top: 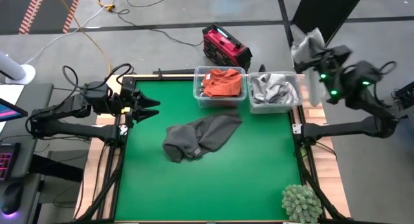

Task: Sort towels by color in basket
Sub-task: Put the light gray towel into the right transparent bin

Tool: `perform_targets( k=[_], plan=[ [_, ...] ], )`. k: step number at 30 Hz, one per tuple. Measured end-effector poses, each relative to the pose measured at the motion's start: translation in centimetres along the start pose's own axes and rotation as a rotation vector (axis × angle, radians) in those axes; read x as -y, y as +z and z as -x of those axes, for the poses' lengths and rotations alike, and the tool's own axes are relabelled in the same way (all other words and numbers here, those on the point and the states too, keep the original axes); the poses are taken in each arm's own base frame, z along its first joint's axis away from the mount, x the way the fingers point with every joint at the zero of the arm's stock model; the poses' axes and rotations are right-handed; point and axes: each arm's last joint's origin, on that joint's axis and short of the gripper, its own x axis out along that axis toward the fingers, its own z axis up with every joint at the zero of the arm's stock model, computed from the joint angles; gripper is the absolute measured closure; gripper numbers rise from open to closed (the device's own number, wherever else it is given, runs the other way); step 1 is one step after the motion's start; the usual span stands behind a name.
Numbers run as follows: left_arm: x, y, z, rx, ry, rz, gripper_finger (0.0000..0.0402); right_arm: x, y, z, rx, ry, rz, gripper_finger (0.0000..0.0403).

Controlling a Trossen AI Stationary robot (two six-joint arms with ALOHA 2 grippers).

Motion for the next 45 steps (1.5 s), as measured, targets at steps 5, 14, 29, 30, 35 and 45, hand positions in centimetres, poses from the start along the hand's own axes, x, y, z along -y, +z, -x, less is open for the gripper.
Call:
perform_targets(
  k=[5,14,29,30,35,45],
  plan=[
    [0.0,0.0,0.0,0.003,0.005,0.001,0.0136,-2.6,-3.2,-1.5,-0.159,0.105,0.029,0.0389],
    [0.0,0.0,0.0,0.003,0.005,0.001,0.0136,-7.2,-8.1,-5.5,-0.399,0.326,-0.031,0.0389],
    [-0.1,-0.1,0.0,-0.006,0.009,0.009,0.0136,-2.6,-8.8,-5.6,-0.468,-0.053,0.321,0.0386],
    [-0.1,-0.1,0.0,-0.007,0.01,0.009,0.0136,-2.2,-9.0,-5.2,-0.507,-0.06,0.365,0.0386],
    [-0.1,-0.2,0.0,-0.018,0.017,0.009,0.0136,-0.7,-11.2,-3.3,-0.771,-0.11,0.375,0.0386],
    [-0.2,-0.2,0.0,-0.007,0.039,0.006,0.0136,0.0,-17.8,-5.1,-1.239,-0.229,0.158,0.0385]
  ],
)
